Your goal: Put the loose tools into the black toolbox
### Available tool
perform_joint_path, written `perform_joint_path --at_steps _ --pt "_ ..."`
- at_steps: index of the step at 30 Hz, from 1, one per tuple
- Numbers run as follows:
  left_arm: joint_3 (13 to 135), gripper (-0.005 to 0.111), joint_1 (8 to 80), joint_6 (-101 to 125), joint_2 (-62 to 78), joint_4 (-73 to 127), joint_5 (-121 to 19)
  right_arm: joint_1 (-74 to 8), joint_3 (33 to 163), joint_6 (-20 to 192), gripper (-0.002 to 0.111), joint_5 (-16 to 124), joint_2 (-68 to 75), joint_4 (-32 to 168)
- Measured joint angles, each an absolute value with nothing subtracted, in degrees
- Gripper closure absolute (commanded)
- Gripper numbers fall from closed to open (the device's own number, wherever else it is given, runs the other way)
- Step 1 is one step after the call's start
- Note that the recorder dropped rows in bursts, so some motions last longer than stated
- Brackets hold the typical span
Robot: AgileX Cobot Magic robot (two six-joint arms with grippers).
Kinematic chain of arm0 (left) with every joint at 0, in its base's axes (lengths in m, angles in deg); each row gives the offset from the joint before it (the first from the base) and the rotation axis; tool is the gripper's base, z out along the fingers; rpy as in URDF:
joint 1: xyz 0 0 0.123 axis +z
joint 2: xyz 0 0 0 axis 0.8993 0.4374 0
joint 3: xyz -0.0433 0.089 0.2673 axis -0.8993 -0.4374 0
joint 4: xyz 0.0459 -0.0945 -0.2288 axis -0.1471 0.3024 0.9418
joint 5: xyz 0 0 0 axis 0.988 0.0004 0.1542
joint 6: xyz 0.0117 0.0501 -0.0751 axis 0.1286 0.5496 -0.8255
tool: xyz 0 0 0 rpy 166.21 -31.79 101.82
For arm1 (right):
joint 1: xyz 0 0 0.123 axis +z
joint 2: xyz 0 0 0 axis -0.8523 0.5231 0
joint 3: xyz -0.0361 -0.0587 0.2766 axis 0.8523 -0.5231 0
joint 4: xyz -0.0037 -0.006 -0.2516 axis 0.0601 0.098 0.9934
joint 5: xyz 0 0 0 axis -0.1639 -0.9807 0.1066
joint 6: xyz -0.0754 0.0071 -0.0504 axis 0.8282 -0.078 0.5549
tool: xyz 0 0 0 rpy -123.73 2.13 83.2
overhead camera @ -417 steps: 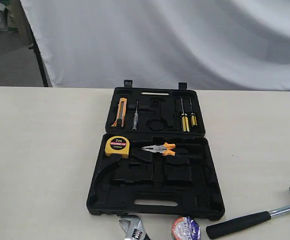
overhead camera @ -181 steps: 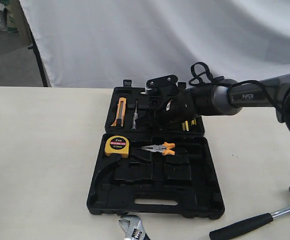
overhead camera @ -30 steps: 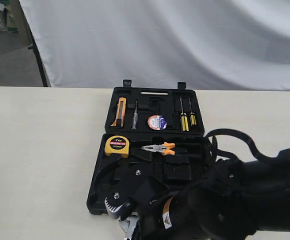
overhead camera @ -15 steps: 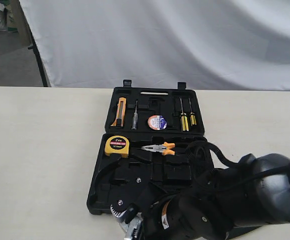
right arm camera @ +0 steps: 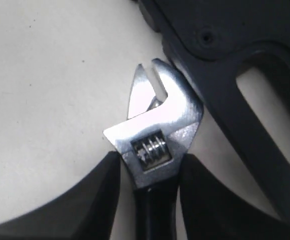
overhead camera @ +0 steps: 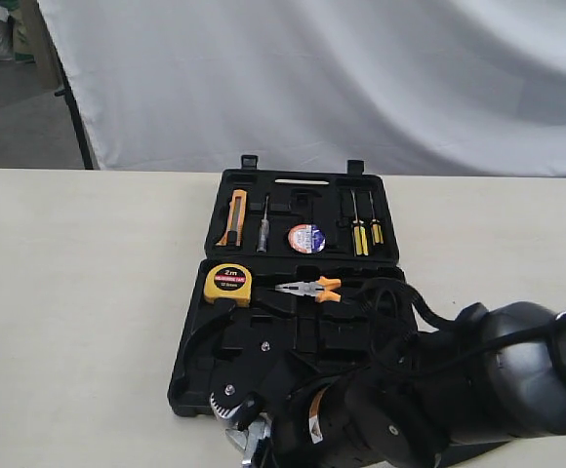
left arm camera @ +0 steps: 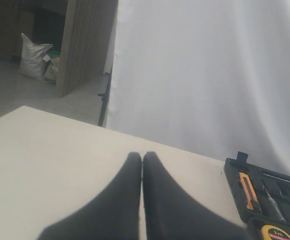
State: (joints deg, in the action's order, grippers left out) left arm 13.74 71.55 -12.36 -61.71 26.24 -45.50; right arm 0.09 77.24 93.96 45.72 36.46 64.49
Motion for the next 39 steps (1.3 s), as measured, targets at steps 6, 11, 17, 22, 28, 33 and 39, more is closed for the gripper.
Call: perform_joint_path --at_steps 6,11,17,22,28,33,39 --pt "13.74 0.106 71.55 -12.36 -61.71 26.24 -45.50 1.60 77.34 93.96 0.109 45.72 36.46 64.39" --pt "13.74 0.106 71.55 -12.36 -61.71 26.24 -45.50 5.55 77.34 95.45 0.109 45.83 36.46 64.39" --pt "13.74 0.106 71.55 -12.36 -61.71 26.24 -45.50 8.99 77.34 97.27 0.109 44.52 35.52 64.61" --pt "13.74 0.106 71.55 -12.36 -61.71 26.24 -45.50 9.46 77.09 98.69 0.109 39.71 32.61 64.80" --pt "13.74 0.106 71.55 -12.36 -61.71 26.24 -45.50 9.46 77.09 99.60 0.109 39.07 28.72 64.80" --pt "13.74 0.106 71.55 -12.36 -61.71 26.24 -45.50 9.46 77.09 99.82 0.109 38.81 28.20 64.91" --pt "13.74 0.106 71.55 -12.36 -61.71 26.24 -45.50 9.46 76.99 99.48 0.109 40.77 28.20 64.91"
